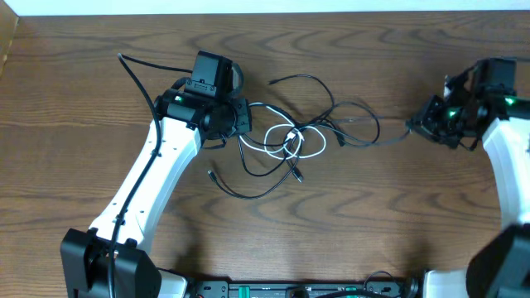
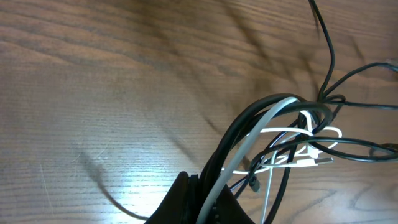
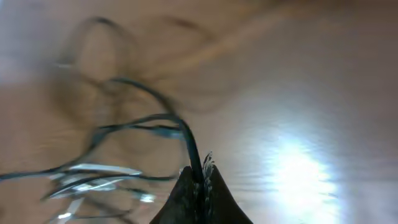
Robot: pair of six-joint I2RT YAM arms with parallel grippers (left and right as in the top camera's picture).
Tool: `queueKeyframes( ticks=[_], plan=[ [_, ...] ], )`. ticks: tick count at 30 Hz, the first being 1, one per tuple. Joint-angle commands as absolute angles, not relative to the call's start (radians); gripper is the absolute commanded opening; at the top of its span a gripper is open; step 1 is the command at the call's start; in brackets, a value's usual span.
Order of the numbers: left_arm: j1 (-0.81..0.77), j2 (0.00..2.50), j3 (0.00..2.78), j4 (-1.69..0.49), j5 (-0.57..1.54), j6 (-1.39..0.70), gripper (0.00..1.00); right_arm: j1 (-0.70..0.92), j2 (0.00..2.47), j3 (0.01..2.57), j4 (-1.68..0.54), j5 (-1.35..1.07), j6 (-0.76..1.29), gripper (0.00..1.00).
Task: Untangle cables
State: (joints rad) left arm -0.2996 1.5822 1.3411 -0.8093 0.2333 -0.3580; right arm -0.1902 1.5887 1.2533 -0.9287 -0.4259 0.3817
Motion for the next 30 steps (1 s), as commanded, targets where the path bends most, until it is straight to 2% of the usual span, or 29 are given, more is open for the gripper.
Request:
queueKeyframes(
  ticks=[1,3,7,8,11,13,15,20,23,30],
  plan=[
    [-0.298,1.581,1.352,-0.838,0.223,-0.333,0.08,-0.189,1.673,1.260,-0.963,-0.242,0.308,0.01],
    [-0.298,1.581,1.352,-0.850,0.235,-0.333,0.08,-0.189,1.718,1.260,-0.976,-0.266,0.249,0.04],
    [-0.299,1.581,1.352,-0.863,0.257,-0.333,0.08,-0.172,1.764,1.261,-0.992,-0.480,-0.015,0.43],
    [-0.299,1.581,1.352,-0.862,0.278,-0.331,0.08,-0.157,1.759,1.271,-0.995,-0.515,-0.052,0.57],
    [-0.299,1.581,1.352,-0.858,0.306,-0.299,0.08,-0.114,1.748,1.324,-1.013,-0.516,-0.099,0.74],
    [-0.299,1.581,1.352,-0.859,0.310,-0.300,0.08,-0.077,1.744,1.367,-1.013,-0.517,-0.115,0.82],
    [-0.299,1.581,1.352,-0.859,0.345,-0.300,0.08,-0.010,1.745,1.407,-0.982,-0.530,-0.140,0.86],
    [-0.299,1.581,1.352,-0.859,0.358,-0.300,0.07,0.151,1.760,1.406,-0.870,-0.529,-0.140,0.88],
    [-0.291,1.581,1.352,-0.859,0.333,-0.311,0.08,0.239,1.784,1.406,-0.822,-0.518,-0.140,0.86],
    [-0.183,1.581,1.352,-0.868,0.285,-0.501,0.08,0.390,1.890,1.406,-0.728,-0.521,-0.180,0.81]
  ],
)
